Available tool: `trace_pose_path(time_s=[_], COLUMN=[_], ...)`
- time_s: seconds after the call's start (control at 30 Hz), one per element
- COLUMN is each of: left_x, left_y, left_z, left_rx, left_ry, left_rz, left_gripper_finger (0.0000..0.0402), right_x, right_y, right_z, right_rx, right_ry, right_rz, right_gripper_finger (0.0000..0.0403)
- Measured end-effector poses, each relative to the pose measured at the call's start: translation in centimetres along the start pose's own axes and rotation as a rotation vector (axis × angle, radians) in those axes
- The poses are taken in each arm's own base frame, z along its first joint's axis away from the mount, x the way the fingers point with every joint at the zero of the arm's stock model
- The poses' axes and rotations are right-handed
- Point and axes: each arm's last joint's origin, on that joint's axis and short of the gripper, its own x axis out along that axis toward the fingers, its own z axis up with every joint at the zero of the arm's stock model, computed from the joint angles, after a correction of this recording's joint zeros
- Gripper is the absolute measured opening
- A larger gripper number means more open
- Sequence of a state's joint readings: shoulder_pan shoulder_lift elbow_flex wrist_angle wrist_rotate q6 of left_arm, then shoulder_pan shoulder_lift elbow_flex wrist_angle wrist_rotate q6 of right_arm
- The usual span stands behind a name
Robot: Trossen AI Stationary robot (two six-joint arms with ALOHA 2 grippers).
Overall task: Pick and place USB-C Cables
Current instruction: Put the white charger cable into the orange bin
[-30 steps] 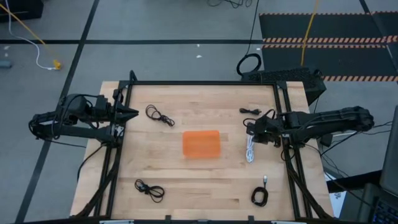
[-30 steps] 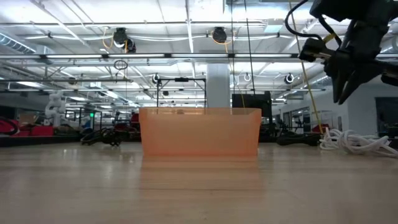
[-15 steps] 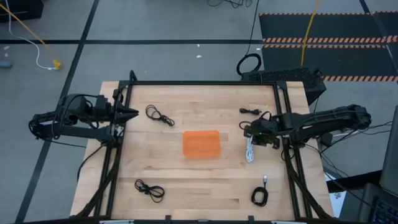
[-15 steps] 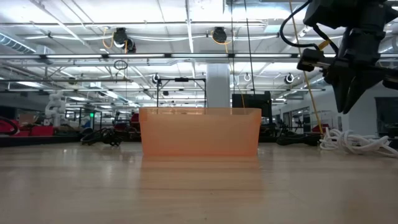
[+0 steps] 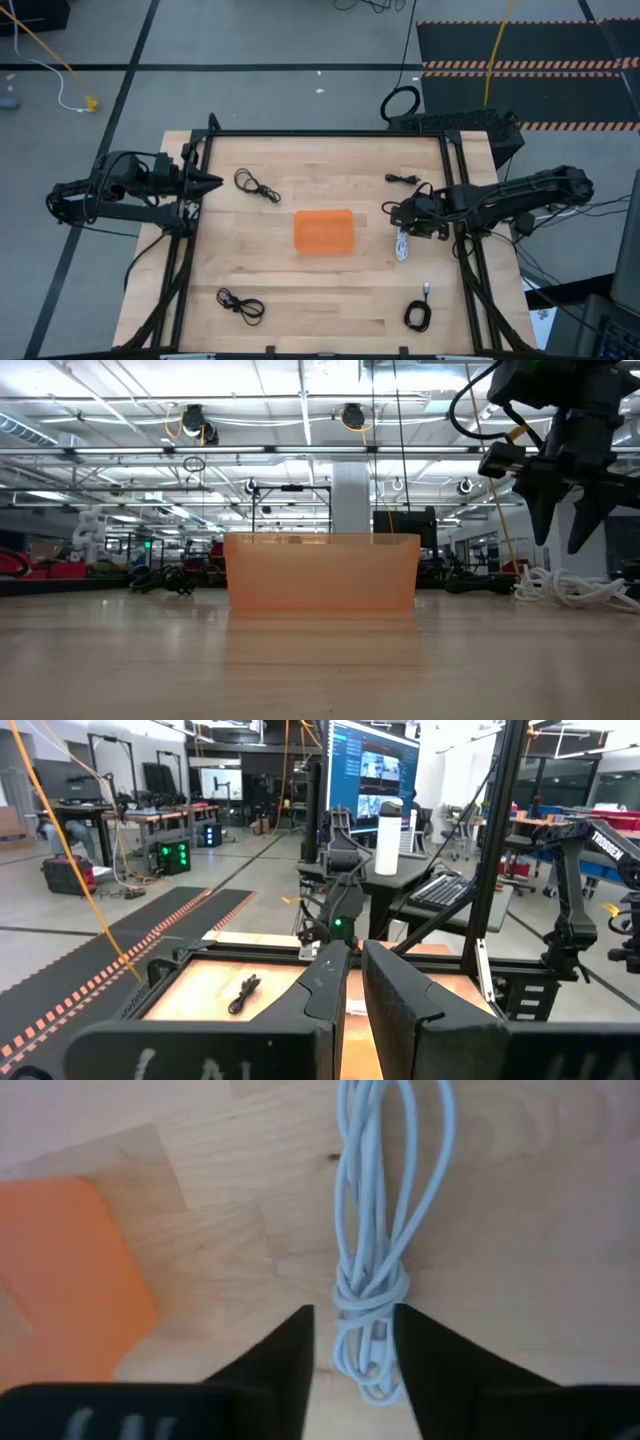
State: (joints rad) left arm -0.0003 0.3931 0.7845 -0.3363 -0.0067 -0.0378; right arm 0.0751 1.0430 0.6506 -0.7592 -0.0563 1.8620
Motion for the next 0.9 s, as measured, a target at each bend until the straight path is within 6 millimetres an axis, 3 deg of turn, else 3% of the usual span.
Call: trace_pose_path(time_s=[0.17, 0.33, 0.9], left_x=[0.0, 0.0, 0.0], left_y=[0.0, 0.0, 0.0], left_z=[0.0, 0.0, 0.0], left_rx=[0.000, 0.000, 0.000], left_ry=[0.000, 0.000, 0.000], left_rz=[0.000, 0.000, 0.000], left_gripper_finger=[0.0042, 0.0042, 0.0042], right_x=[0.6, 1.4, 4.1], right_y=[0.0, 0.4, 1.0], right_z=[-0.3, -0.4, -0.4], right_rx=[0.023, -0.024, -0.032], right_ry=[-0.005, -0.011, -0.041], right_rz=[-0.034, -0.054, -0.150], right_gripper_finger=[0.0217, 0.0252, 0.0251])
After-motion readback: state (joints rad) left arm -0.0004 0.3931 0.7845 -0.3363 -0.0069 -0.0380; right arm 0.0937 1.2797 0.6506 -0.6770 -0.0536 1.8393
